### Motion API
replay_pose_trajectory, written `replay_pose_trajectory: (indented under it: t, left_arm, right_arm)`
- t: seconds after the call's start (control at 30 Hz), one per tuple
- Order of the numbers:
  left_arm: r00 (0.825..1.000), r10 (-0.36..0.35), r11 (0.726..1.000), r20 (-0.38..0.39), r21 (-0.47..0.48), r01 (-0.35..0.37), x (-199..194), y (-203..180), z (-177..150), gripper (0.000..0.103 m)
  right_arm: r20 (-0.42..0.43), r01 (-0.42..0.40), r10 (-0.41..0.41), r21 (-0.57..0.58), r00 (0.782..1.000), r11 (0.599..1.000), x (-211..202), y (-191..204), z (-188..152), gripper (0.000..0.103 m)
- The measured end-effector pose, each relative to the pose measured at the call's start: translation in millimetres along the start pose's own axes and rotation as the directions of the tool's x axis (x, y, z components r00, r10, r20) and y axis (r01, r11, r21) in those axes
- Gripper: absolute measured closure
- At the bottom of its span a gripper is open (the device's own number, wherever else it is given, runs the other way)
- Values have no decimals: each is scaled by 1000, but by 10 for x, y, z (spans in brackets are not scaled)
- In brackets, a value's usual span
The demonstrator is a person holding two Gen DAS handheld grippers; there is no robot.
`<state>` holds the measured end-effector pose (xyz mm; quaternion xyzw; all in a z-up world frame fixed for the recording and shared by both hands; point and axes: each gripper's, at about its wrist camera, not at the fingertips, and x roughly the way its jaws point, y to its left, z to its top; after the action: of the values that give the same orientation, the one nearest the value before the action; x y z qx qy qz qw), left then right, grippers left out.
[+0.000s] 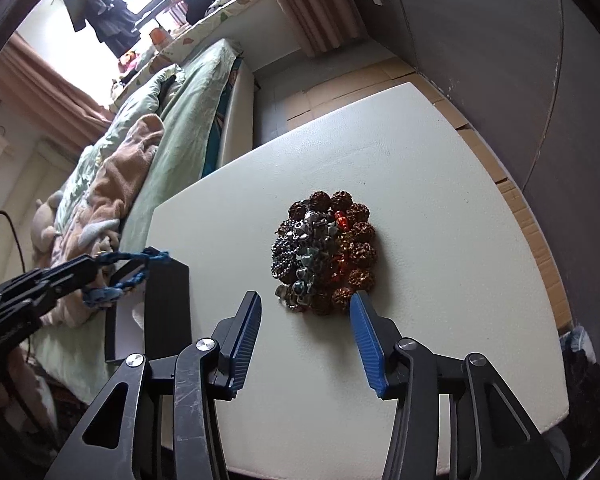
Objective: Organize jewelry
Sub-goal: 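Grasp the blue braided bracelet with the left gripper while the right grasps a silver chain, then lower the blue bracelet into the box with the left gripper while the right drops the chain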
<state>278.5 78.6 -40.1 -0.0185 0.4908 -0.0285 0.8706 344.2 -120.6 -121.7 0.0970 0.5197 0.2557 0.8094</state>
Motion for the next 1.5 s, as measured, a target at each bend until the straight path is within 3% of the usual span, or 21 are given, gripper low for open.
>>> replay_pose_trajectory:
  t: [0.23, 0.27, 0.3, 0.37, 0.5, 0.57, 0.67, 0.73, 0.77, 0.8, 0.83, 1.13, 1.37, 1.5]
  left_arm:
    - [999, -20, 998, 33, -66, 22, -178, 242, -83, 92]
    - [999, -27, 997, 39, -76, 30, -195, 270, -102, 92]
    - [998, -33, 995, 44, -87, 37, -204, 296, -122, 92]
    - [998, -35, 992, 50, -116, 41, -214, 361, -155, 92]
    - [994, -71, 978, 78, -192, 85, -208, 529, -228, 92]
    - [990, -122, 957, 73, -256, 136, -168, 632, -256, 90]
    - [988, -146, 934, 45, -324, 153, -93, 745, -287, 86]
    - [986, -160, 922, 49, -349, 167, -77, 797, -322, 64]
    - [985, -163, 917, 58, -358, 173, -80, 821, -342, 40]
    - [984, -162, 914, 69, -366, 176, -94, 841, -367, 25]
    - [984, -161, 911, 79, -372, 180, -110, 859, -391, 22]
    - [988, -116, 904, 101, -402, 147, -227, 1061, -618, 22]
    - [992, -93, 898, 90, -422, 123, -293, 1208, -792, 21]
    - [992, -73, 887, 101, -448, 111, -360, 1316, -897, 15]
  right_arm:
    - [-55, 65, -67, -51, 996, 997, 263, 80, 103, 64]
    - [-62, 77, -82, -67, 995, 995, 300, 94, 110, 75]
    - [-67, 101, -107, -87, 992, 991, 332, 102, 115, 93]
    - [-55, 153, -160, -111, 986, 982, 331, 130, 127, 93]
    - [-16, 124, -127, -132, 992, 984, 129, 214, 192, 93]
    - [1, 114, -115, -129, 993, 985, 6, 234, 254, 93]
    - [22, 89, -87, -123, 996, 988, -188, 280, 352, 93]
    - [34, 68, -64, -125, 997, 990, -306, 332, 414, 93]
    - [40, 59, -55, -129, 998, 990, -362, 362, 433, 93]
    - [46, 52, -46, -133, 998, 990, -413, 409, 455, 93]
    - [52, 44, -37, -139, 998, 989, -456, 458, 473, 93]
    - [61, -33, 48, -219, 997, 975, -666, 1012, 540, 93]
    - [-15, -106, 105, -268, 994, 958, -404, 1402, 405, 93]
    - [-67, -141, 127, -294, 990, 945, -211, 1609, 271, 93]
